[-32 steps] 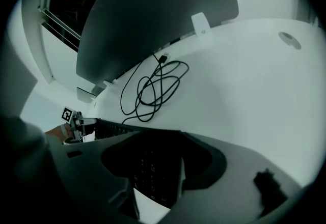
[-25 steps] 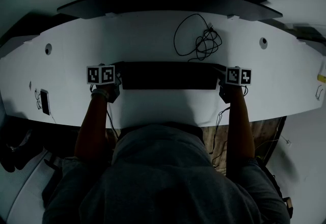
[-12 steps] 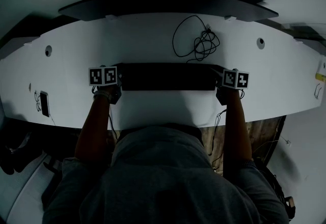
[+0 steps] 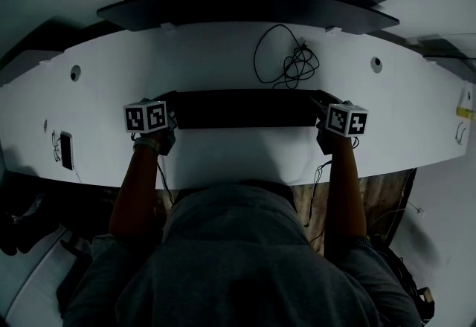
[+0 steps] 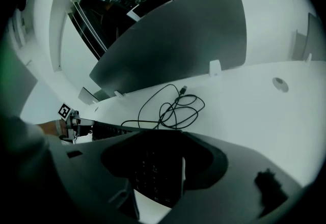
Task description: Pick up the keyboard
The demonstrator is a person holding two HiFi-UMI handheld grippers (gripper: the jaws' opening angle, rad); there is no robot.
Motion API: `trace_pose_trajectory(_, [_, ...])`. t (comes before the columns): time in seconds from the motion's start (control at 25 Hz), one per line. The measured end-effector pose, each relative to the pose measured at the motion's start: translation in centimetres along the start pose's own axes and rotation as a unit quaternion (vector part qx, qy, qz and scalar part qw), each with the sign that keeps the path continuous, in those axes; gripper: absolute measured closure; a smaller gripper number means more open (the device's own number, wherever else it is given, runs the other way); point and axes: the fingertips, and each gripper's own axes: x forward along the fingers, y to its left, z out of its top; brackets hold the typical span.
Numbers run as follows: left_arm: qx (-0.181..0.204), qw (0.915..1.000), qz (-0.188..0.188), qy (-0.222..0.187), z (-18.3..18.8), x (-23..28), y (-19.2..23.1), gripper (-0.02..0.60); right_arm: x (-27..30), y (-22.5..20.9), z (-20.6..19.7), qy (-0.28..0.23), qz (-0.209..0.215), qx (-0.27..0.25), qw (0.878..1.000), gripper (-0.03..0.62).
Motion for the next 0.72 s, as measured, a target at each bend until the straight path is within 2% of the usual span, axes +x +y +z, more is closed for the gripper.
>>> trace_pose_trajectory(0.48, [0.064, 0.9938, -0.015, -0.090, 4.5, -7.1, -3.6, 0.371, -6.3, 5.4, 4.5, -0.096, -0.002, -0.044, 0.994, 0.358])
trace_pose_trajectory(0.72, [0.088, 0.9877, -0.022, -0.127, 6.3, -10.6, -5.5, 0.371, -10.2, 8.7, 7.3, -0.154, -0.003, -0.082, 0.985, 0.358])
